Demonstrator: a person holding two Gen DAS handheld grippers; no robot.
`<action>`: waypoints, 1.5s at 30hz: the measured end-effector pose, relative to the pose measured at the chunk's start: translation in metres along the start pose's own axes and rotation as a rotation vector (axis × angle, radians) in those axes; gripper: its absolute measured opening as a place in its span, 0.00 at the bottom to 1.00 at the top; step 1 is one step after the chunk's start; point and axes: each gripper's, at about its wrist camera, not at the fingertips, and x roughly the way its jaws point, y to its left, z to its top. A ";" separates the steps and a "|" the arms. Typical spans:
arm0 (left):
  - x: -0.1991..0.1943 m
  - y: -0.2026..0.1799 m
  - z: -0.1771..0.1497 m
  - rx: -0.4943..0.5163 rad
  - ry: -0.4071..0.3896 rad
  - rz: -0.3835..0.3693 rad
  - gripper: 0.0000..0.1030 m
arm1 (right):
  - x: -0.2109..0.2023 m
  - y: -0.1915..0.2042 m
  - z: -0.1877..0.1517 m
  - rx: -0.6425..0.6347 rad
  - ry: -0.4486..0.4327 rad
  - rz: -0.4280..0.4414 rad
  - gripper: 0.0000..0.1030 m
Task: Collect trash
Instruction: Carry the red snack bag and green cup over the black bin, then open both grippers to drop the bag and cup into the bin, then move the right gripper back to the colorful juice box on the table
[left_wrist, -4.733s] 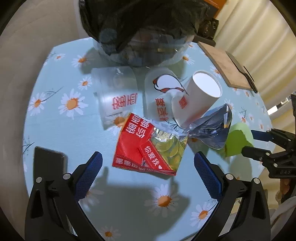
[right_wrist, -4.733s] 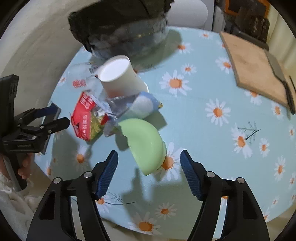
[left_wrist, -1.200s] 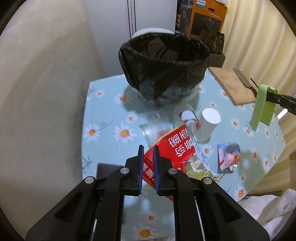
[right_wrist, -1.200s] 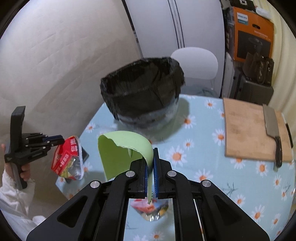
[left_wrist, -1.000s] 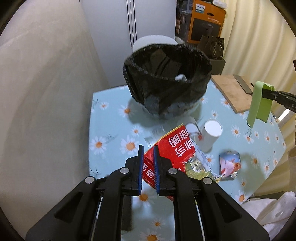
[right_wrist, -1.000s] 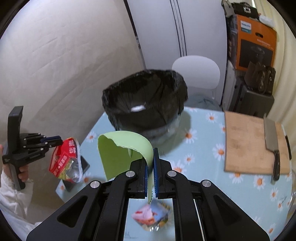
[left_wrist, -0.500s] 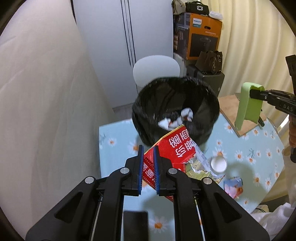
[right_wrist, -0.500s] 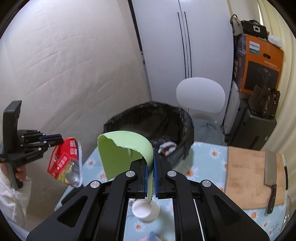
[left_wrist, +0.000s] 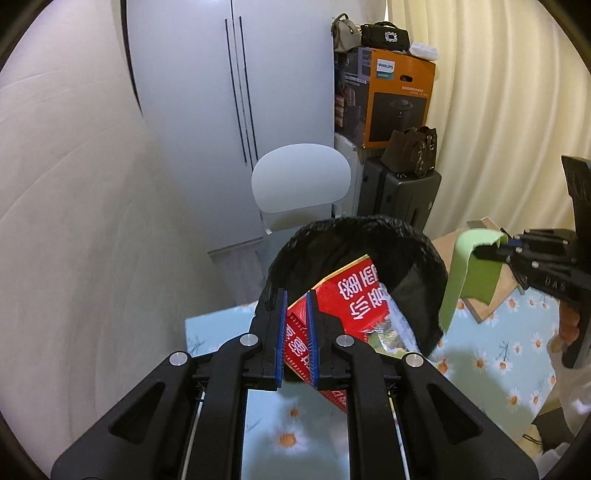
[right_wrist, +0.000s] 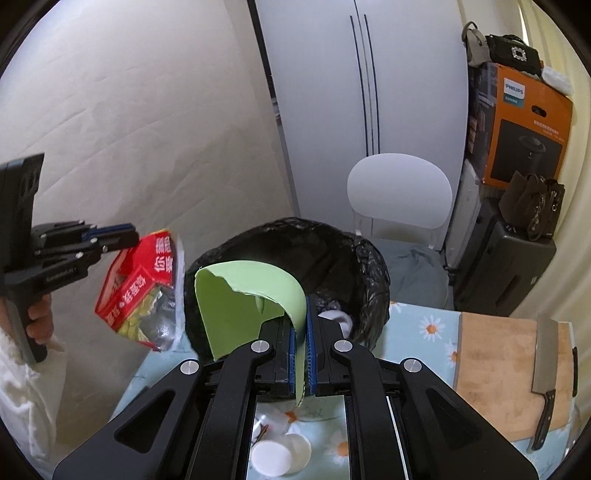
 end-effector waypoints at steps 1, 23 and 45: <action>0.005 0.001 0.003 0.002 0.000 -0.001 0.11 | 0.003 0.000 0.001 0.001 0.002 -0.002 0.05; 0.010 0.016 -0.040 -0.089 0.003 0.070 0.94 | 0.013 -0.015 -0.040 0.062 0.089 -0.029 0.86; -0.025 0.009 -0.103 -0.187 0.066 0.112 0.94 | -0.022 0.005 -0.114 0.015 0.198 -0.022 0.86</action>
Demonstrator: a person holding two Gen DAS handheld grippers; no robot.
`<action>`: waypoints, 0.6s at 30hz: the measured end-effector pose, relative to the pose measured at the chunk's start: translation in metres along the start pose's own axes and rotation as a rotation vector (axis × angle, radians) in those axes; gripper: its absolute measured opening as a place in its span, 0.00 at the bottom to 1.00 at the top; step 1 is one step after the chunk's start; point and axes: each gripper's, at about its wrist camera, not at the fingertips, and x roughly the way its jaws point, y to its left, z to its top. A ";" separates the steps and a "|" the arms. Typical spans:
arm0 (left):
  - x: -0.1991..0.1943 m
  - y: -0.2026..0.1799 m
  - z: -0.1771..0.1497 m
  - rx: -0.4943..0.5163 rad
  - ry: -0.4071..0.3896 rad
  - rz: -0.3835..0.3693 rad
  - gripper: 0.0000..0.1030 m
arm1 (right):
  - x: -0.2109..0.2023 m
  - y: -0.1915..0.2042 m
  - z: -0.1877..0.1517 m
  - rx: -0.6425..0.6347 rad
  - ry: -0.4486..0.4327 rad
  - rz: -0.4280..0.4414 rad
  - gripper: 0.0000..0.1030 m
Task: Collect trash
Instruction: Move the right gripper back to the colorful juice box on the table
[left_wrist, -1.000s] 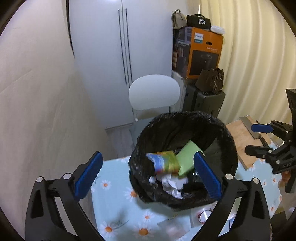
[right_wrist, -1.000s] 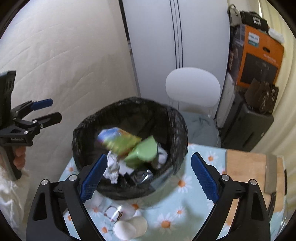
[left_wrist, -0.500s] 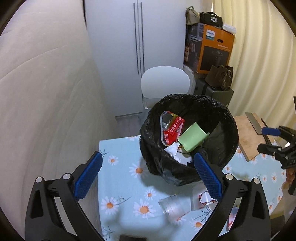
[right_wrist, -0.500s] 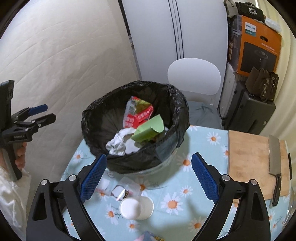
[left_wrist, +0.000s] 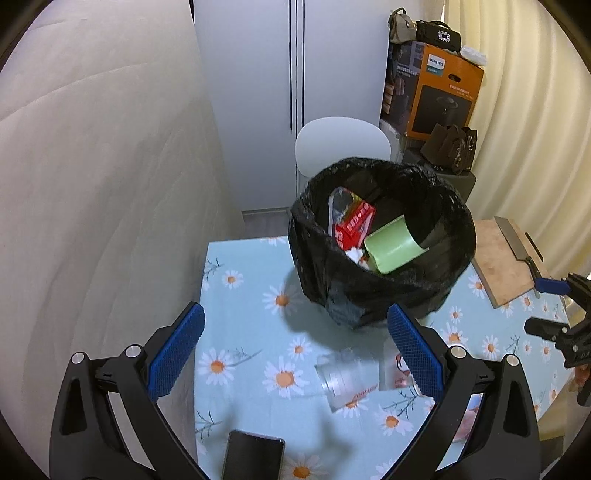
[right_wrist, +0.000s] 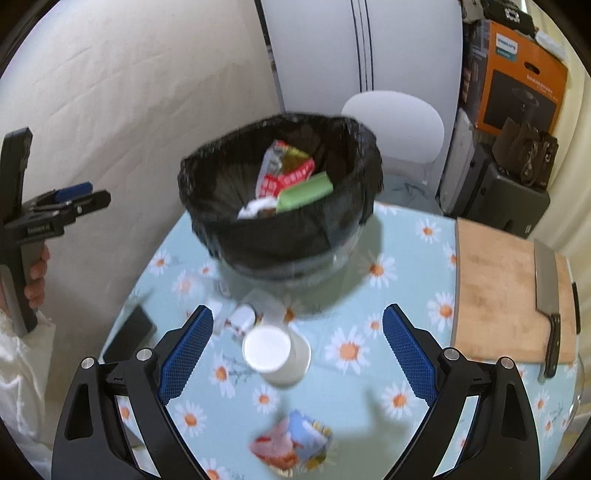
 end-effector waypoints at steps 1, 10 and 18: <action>-0.001 -0.002 -0.004 0.002 0.004 0.006 0.94 | 0.000 -0.001 -0.005 0.003 0.009 0.000 0.86; -0.005 -0.008 -0.027 -0.023 0.019 0.025 0.94 | 0.015 -0.016 -0.054 0.053 0.105 -0.009 0.86; -0.008 -0.011 -0.051 -0.040 0.051 0.050 0.94 | 0.043 -0.029 -0.097 0.093 0.206 -0.011 0.86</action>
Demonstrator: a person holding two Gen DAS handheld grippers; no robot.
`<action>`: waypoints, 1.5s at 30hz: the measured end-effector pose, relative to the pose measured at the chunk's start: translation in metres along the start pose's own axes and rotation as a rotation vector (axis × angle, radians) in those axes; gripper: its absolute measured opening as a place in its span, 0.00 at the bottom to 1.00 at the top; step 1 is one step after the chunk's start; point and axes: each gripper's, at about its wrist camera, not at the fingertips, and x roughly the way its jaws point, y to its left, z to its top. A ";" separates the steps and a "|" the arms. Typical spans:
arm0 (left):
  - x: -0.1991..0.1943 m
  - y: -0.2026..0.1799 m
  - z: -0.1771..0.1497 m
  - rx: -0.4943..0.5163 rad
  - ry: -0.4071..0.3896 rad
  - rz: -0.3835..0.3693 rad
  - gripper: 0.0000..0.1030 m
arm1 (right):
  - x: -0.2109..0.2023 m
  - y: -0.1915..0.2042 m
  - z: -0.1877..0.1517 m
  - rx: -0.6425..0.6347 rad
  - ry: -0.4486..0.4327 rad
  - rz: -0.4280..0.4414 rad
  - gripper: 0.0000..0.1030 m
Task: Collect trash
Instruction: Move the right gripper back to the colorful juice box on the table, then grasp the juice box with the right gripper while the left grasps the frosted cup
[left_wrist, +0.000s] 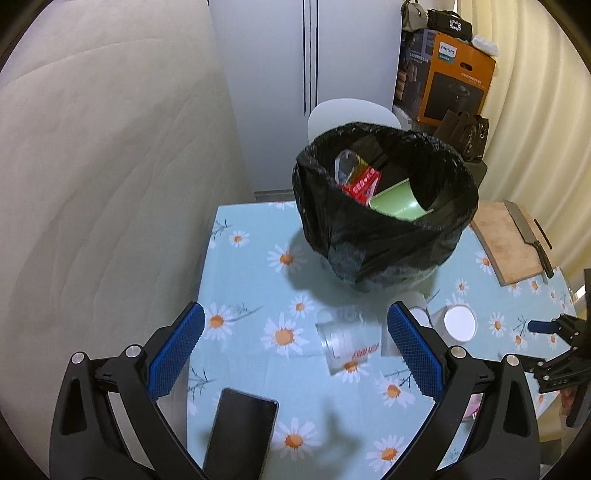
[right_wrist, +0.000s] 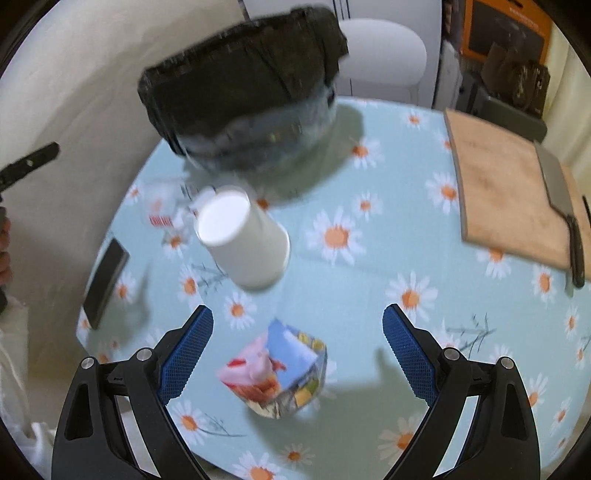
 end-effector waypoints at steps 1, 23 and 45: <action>0.000 0.000 -0.003 -0.004 0.004 -0.004 0.94 | 0.004 -0.001 -0.004 0.001 0.011 -0.001 0.86; 0.011 0.006 -0.061 -0.049 0.094 0.001 0.94 | 0.068 -0.020 -0.046 0.091 0.186 0.084 0.25; 0.097 -0.039 -0.060 0.041 0.157 -0.061 0.94 | 0.005 -0.040 -0.042 0.164 0.072 0.159 0.13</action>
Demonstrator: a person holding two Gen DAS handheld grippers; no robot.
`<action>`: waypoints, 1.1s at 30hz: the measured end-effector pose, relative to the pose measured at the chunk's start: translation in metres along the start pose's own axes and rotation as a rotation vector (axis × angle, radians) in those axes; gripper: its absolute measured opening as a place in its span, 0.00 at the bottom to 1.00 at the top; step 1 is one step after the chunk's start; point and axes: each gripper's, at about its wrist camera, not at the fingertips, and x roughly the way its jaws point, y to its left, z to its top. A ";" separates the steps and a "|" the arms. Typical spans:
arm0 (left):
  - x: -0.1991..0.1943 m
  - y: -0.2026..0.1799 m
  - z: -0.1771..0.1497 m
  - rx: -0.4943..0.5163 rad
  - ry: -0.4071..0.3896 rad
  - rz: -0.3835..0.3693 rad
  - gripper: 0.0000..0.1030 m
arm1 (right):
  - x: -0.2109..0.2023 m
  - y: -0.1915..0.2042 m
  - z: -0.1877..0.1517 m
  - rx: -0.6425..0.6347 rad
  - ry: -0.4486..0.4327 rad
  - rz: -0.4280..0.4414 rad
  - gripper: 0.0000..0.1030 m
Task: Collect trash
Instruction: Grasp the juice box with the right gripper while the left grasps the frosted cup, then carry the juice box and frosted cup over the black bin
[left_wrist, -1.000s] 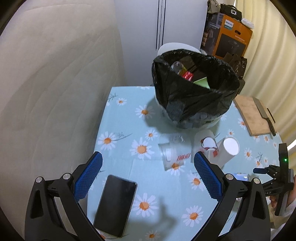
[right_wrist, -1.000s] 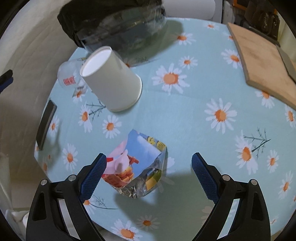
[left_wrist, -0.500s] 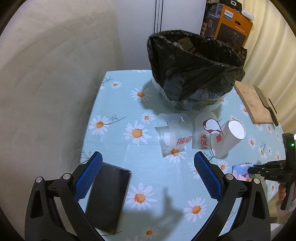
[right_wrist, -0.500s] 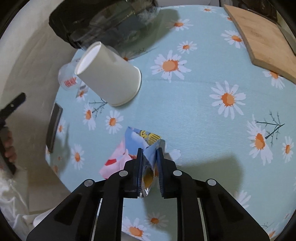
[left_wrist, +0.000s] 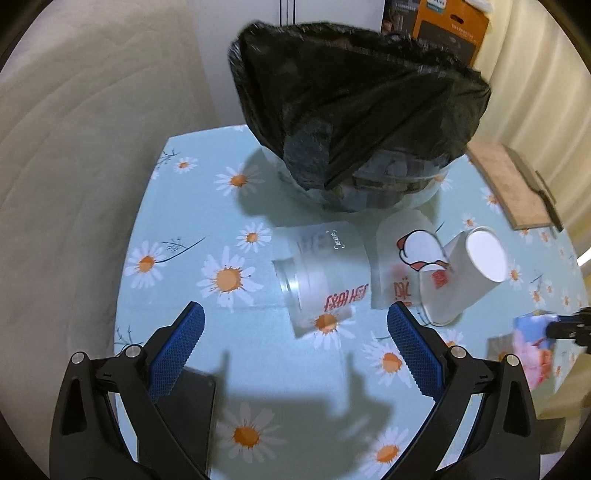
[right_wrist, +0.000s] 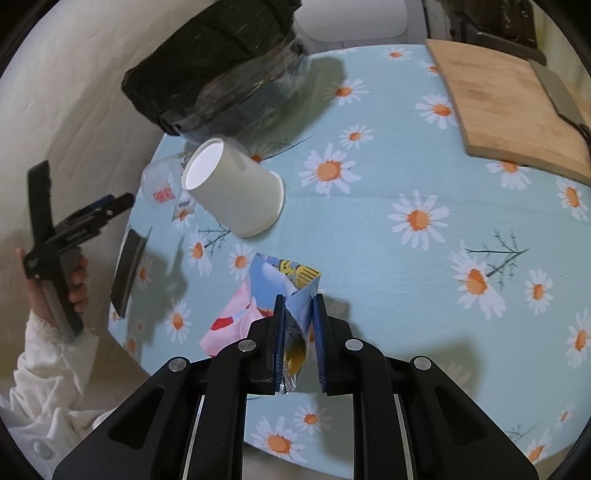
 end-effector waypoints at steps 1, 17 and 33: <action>0.005 -0.002 0.001 0.004 0.005 0.001 0.94 | -0.003 -0.002 0.000 0.006 -0.004 -0.003 0.13; 0.056 -0.016 0.023 -0.009 0.052 0.014 0.79 | -0.034 -0.009 -0.007 0.042 -0.044 -0.059 0.13; 0.008 -0.009 0.004 0.027 0.042 0.008 0.51 | -0.054 0.006 0.013 -0.018 -0.107 0.025 0.13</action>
